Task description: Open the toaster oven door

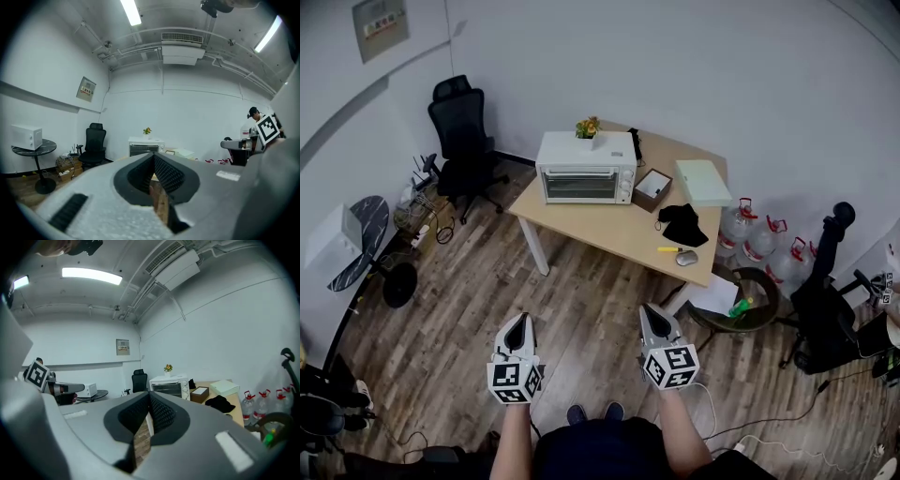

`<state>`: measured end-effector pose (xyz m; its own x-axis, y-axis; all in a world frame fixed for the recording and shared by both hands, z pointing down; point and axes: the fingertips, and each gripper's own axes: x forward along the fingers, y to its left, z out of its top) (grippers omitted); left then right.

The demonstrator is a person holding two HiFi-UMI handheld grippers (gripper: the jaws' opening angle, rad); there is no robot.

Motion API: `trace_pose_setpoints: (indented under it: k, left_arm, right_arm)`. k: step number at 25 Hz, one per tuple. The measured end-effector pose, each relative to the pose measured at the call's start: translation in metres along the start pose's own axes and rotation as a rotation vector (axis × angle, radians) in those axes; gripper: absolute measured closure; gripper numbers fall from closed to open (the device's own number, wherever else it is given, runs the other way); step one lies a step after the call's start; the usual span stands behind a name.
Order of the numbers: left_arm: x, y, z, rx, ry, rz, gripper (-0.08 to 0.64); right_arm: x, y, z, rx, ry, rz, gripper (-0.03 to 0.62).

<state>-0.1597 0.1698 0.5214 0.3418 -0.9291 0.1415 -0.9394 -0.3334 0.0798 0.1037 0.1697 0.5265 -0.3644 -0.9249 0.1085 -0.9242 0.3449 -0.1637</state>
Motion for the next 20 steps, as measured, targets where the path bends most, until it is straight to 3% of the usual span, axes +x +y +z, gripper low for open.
trace_pose_setpoints:
  k: [12, 20]
  left_arm:
    - [-0.002, -0.03, -0.008, 0.014, 0.014, 0.016, 0.565]
    - [-0.016, -0.053, -0.015, 0.05, 0.014, 0.04, 0.565]
  right_arm:
    - [-0.021, -0.026, -0.006, 0.0, 0.019, 0.008, 0.58]
    - [-0.035, -0.033, -0.013, -0.074, 0.028, 0.025, 0.58]
